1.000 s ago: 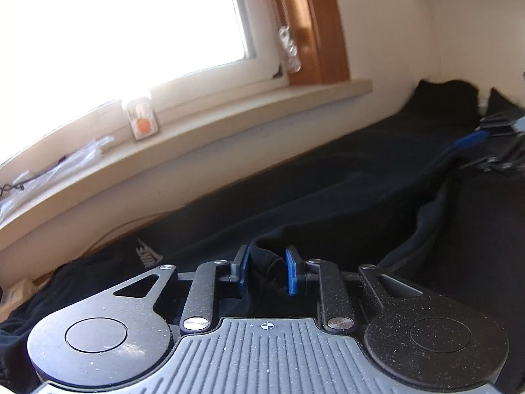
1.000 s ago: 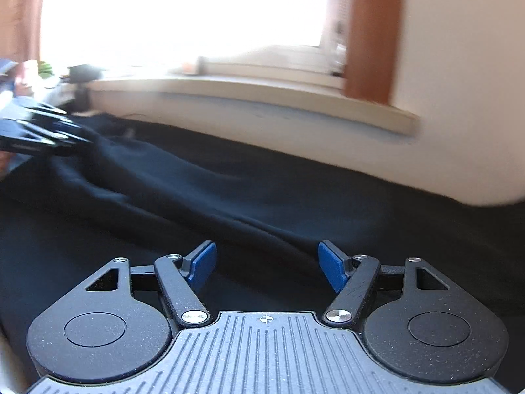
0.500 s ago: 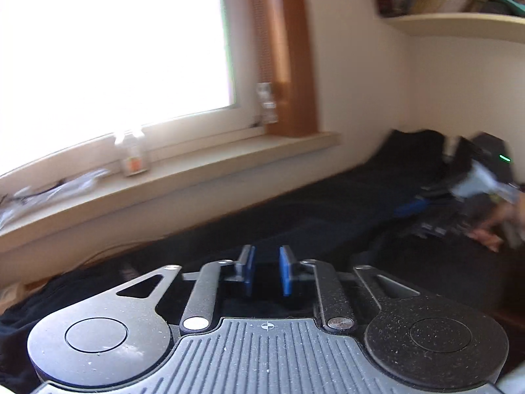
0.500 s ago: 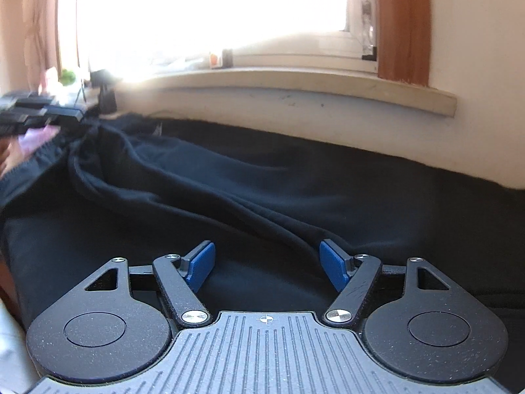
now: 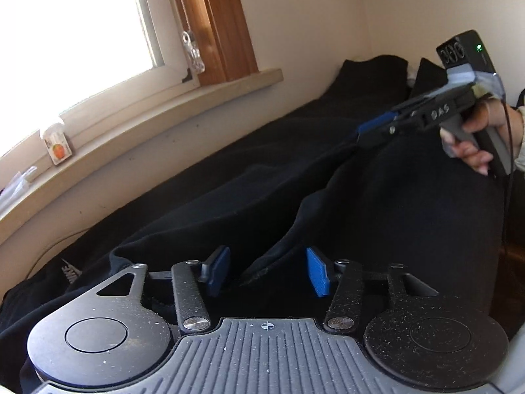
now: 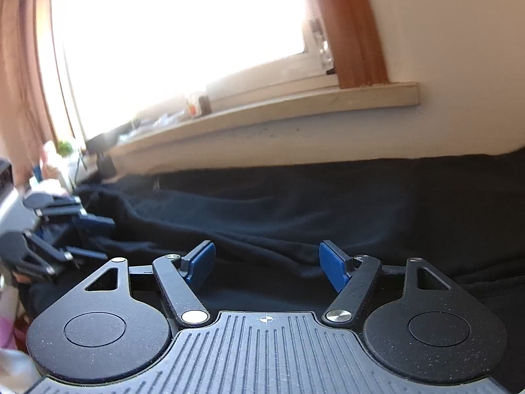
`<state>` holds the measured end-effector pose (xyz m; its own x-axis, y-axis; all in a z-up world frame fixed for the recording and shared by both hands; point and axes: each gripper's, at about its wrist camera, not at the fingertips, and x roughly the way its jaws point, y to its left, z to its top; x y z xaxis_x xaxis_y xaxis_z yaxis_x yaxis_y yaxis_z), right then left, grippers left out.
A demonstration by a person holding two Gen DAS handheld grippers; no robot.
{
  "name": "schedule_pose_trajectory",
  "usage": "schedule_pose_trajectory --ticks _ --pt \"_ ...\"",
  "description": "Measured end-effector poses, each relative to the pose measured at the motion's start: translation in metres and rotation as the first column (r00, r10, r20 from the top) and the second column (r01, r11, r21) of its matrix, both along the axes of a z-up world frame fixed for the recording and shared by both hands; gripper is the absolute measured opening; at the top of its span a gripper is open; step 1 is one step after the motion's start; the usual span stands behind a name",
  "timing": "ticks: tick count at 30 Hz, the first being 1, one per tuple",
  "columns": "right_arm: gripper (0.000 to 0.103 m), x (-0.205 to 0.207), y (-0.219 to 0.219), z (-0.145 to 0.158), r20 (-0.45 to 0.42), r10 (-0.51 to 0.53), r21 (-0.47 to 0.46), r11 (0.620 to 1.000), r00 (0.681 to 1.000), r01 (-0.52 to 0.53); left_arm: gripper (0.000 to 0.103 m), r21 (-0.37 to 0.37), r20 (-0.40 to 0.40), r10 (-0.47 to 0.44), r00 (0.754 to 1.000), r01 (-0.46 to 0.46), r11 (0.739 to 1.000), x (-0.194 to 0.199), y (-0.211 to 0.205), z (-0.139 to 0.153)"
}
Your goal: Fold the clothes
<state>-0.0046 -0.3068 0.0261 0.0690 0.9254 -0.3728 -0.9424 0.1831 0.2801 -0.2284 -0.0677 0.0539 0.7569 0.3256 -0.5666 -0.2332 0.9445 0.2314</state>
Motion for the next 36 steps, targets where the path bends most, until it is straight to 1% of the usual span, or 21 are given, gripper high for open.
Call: schedule_pose_trajectory --ticks 1,2,5,7,9,11,13,14,15,16,17,18,20,21,23,26,27,29,30,34,36 --pt "0.07 0.001 -0.002 0.0 -0.006 -0.004 0.009 1.0 1.0 0.005 0.013 -0.007 0.017 -0.004 1.0 0.004 1.0 -0.002 0.0 0.002" --pt "0.07 0.002 -0.003 0.0 -0.011 -0.009 0.018 1.0 1.0 0.009 0.008 -0.017 0.043 -0.005 0.999 0.006 1.0 -0.005 0.001 0.007" --pt "0.07 0.006 -0.01 0.001 -0.036 -0.022 0.058 0.998 0.999 0.024 0.008 -0.074 0.147 0.004 0.989 0.007 0.997 -0.019 0.005 0.025" --pt "0.07 0.01 -0.016 0.001 -0.064 -0.036 0.092 0.995 0.997 0.041 0.008 -0.106 0.195 0.021 0.981 0.0 0.994 -0.027 0.012 0.034" --pt "0.07 0.016 -0.02 0.001 -0.096 -0.054 0.115 0.991 0.994 0.065 0.009 -0.114 0.185 0.053 0.981 -0.032 0.993 -0.023 0.022 0.031" --pt "0.07 0.019 -0.021 0.001 -0.111 -0.065 0.125 0.989 0.992 0.079 0.011 -0.129 0.134 0.09 0.987 -0.072 0.989 -0.013 0.035 0.019" --pt "0.07 0.018 -0.02 0.001 -0.105 -0.071 0.114 0.99 0.992 0.083 0.024 -0.118 0.084 0.116 0.99 -0.105 0.987 -0.004 0.041 0.005" --pt "0.071 0.018 -0.019 0.002 -0.102 -0.074 0.109 0.99 0.992 0.085 0.027 -0.108 0.069 0.121 0.99 -0.113 0.988 -0.001 0.043 0.0" --pt "0.071 0.018 -0.018 0.002 -0.098 -0.077 0.103 0.991 0.992 0.087 0.034 -0.099 0.065 0.128 0.99 -0.121 0.988 0.0 0.043 -0.003" --pt "0.072 0.017 -0.017 0.002 -0.095 -0.08 0.098 0.991 0.992 0.09 0.044 -0.094 0.072 0.139 0.988 -0.132 0.987 -0.001 0.043 -0.003" --pt "0.074 0.016 -0.016 0.002 -0.091 -0.08 0.091 0.992 0.993 0.089 0.049 -0.094 0.082 0.149 0.985 -0.141 0.985 -0.004 0.043 -0.001" --pt "0.075 0.015 -0.015 0.001 -0.086 -0.077 0.084 0.993 0.993 0.084 0.061 -0.097 0.094 0.157 0.983 -0.148 0.984 -0.008 0.042 0.002" --pt "0.078 0.013 -0.012 0.001 -0.077 -0.067 0.071 0.995 0.995 0.073 0.075 -0.106 0.127 0.174 0.977 -0.161 0.981 -0.018 0.041 0.01" --pt "0.079 0.012 -0.011 0.001 -0.072 -0.062 0.065 0.996 0.995 0.067 0.081 -0.114 0.145 0.184 0.972 -0.168 0.979 -0.026 0.04 0.015" --pt "0.082 0.01 -0.01 0.0 -0.063 -0.054 0.057 0.997 0.997 0.058 0.083 -0.136 0.178 0.206 0.962 -0.183 0.974 -0.045 0.037 0.023" --pt "0.086 0.007 -0.011 0.001 -0.052 -0.067 0.057 0.996 0.996 0.07 0.103 -0.157 0.223 0.247 0.943 -0.215 0.964 -0.082 0.033 0.032" --pt "0.086 0.006 -0.011 0.002 -0.046 -0.08 0.057 0.995 0.996 0.082 0.103 -0.163 0.232 0.265 0.936 -0.231 0.959 -0.094 0.033 0.034" --pt "0.099 -0.001 -0.011 0.005 -0.005 -0.121 0.044 0.992 0.993 0.121 0.103 -0.18 0.242 0.315 0.918 -0.276 0.944 -0.119 0.035 0.036" --pt "0.101 -0.005 -0.011 0.007 0.021 -0.143 0.037 0.989 0.99 0.142 0.103 -0.194 0.248 0.35 0.903 -0.308 0.931 -0.132 0.038 0.037" --pt "0.103 -0.038 -0.003 0.019 0.126 -0.223 0.025 0.975 0.967 0.221 0.103 -0.249 0.243 0.473 0.847 -0.417 0.874 -0.192 0.054 0.04" --pt "0.103 -0.058 0.006 0.024 0.138 -0.197 0.025 0.98 0.971 0.195 0.103 -0.262 0.239 0.525 0.817 -0.467 0.845 -0.222 0.057 0.038"
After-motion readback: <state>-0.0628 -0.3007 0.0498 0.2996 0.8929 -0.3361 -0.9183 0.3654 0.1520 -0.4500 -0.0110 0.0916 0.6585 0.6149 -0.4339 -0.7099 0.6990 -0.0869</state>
